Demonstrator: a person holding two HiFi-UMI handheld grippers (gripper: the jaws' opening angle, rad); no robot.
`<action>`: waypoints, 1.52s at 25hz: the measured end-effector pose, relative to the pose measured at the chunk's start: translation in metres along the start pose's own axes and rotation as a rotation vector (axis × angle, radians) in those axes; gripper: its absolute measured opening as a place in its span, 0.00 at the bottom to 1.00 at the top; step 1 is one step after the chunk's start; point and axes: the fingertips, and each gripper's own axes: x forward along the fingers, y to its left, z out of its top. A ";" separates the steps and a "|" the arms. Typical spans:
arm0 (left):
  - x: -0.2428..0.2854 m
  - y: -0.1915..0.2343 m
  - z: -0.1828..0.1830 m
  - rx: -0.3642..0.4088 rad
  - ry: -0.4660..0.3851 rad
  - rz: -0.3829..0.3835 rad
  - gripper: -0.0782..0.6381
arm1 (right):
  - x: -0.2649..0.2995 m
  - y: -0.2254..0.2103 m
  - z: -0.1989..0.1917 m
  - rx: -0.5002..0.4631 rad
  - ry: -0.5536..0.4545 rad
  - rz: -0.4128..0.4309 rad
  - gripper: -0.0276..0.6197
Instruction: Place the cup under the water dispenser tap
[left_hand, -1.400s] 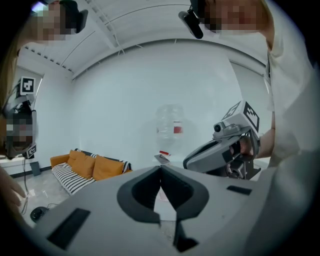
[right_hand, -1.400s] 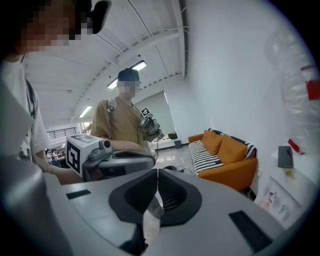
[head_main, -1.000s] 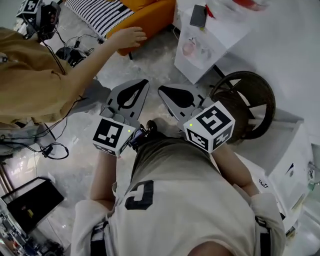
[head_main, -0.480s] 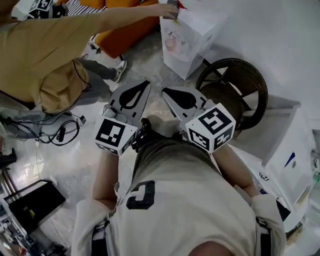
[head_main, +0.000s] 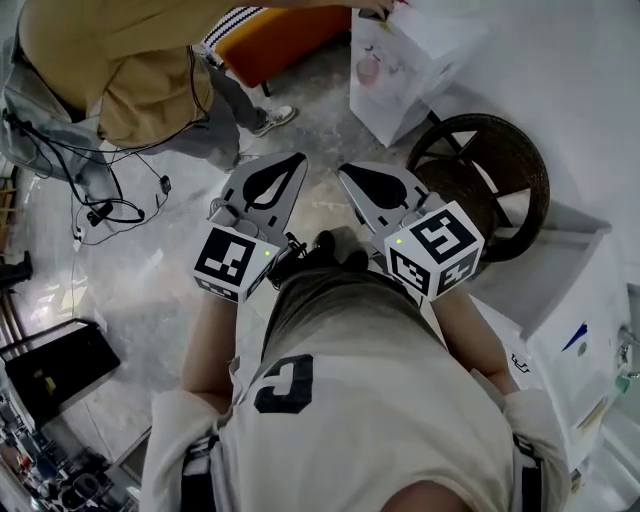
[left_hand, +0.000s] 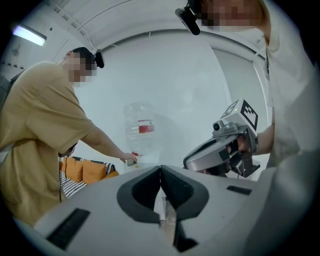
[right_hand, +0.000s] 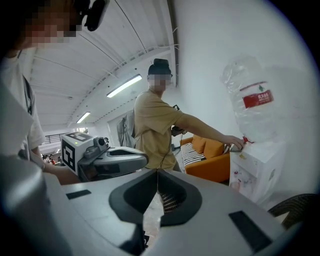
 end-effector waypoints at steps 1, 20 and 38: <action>-0.003 0.003 -0.001 -0.005 -0.001 0.002 0.19 | 0.004 0.003 0.001 -0.002 0.002 0.005 0.09; 0.020 0.018 0.031 0.008 -0.085 -0.139 0.19 | 0.016 -0.013 0.034 -0.030 -0.037 -0.133 0.09; 0.009 0.032 0.020 0.006 -0.087 -0.123 0.19 | 0.029 -0.006 0.026 -0.043 -0.015 -0.145 0.09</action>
